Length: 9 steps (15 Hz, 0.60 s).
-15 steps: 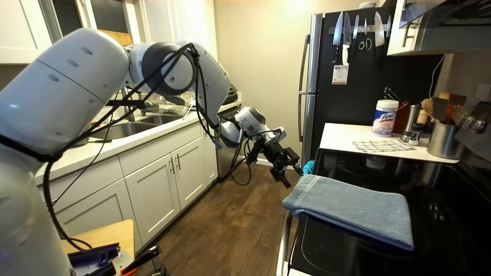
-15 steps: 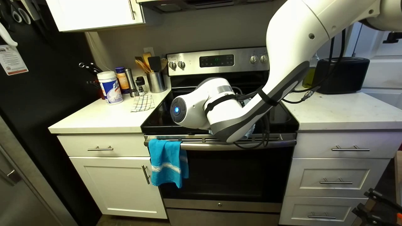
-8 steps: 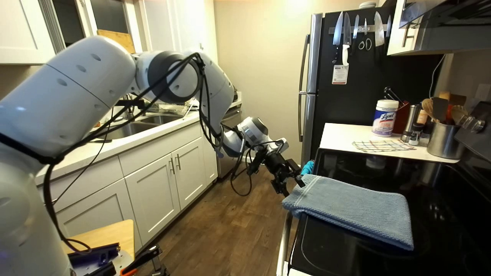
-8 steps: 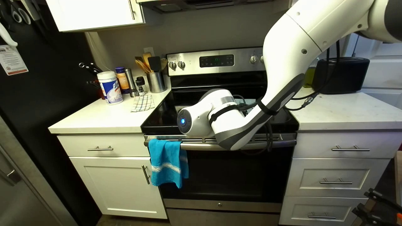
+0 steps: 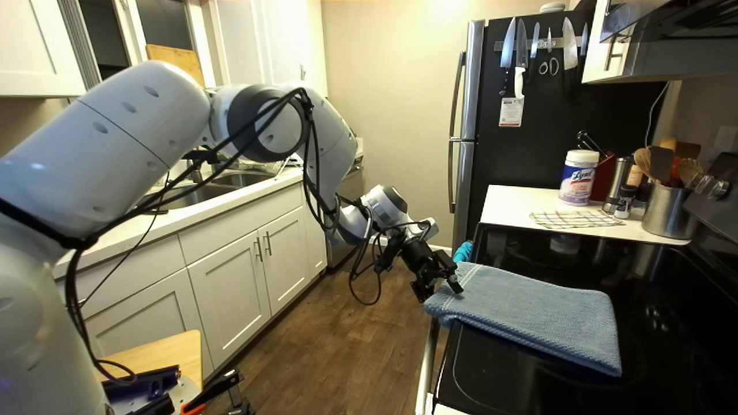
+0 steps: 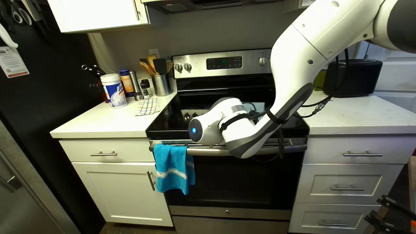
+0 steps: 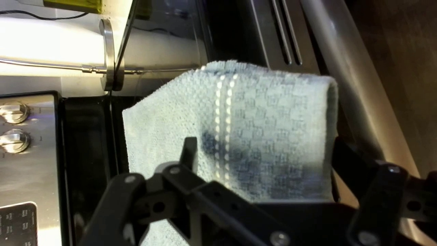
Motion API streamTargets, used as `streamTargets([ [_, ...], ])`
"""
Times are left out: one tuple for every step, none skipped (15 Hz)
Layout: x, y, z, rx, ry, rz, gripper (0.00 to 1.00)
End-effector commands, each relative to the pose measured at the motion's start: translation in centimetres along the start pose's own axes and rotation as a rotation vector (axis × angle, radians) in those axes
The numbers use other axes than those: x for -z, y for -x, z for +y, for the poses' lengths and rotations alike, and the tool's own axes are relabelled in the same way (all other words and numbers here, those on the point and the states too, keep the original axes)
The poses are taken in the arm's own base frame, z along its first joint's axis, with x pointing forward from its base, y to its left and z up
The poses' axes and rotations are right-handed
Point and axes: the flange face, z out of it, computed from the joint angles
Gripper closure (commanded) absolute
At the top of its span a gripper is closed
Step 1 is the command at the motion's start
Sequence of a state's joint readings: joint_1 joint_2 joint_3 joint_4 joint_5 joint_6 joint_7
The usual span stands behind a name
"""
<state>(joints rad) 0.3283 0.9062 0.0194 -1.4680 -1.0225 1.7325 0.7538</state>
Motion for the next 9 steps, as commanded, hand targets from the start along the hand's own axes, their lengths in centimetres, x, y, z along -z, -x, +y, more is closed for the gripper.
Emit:
streamTargets([
  [-0.42, -0.20, 0.52, 0.013, 0.005, -0.007, 0.00],
  [-0.49, -0.19, 0.57, 0.012, 0.009, -0.007, 0.00],
  [-0.56, -0.16, 0.62, 0.012, 0.013, -0.008, 0.00],
  [-0.64, -0.14, 0.71, 0.012, 0.020, -0.007, 0.00],
  [-0.73, -0.16, 0.81, 0.012, 0.024, -0.008, 0.00],
  [-0.84, -0.19, 0.96, 0.011, 0.030, -0.008, 0.00],
  [-0.93, -0.21, 1.09, 0.010, 0.034, -0.009, 0.00],
  [-1.02, -0.24, 1.22, 0.009, 0.038, -0.009, 0.00],
  [-1.09, -0.26, 1.33, 0.009, 0.042, -0.009, 0.00],
])
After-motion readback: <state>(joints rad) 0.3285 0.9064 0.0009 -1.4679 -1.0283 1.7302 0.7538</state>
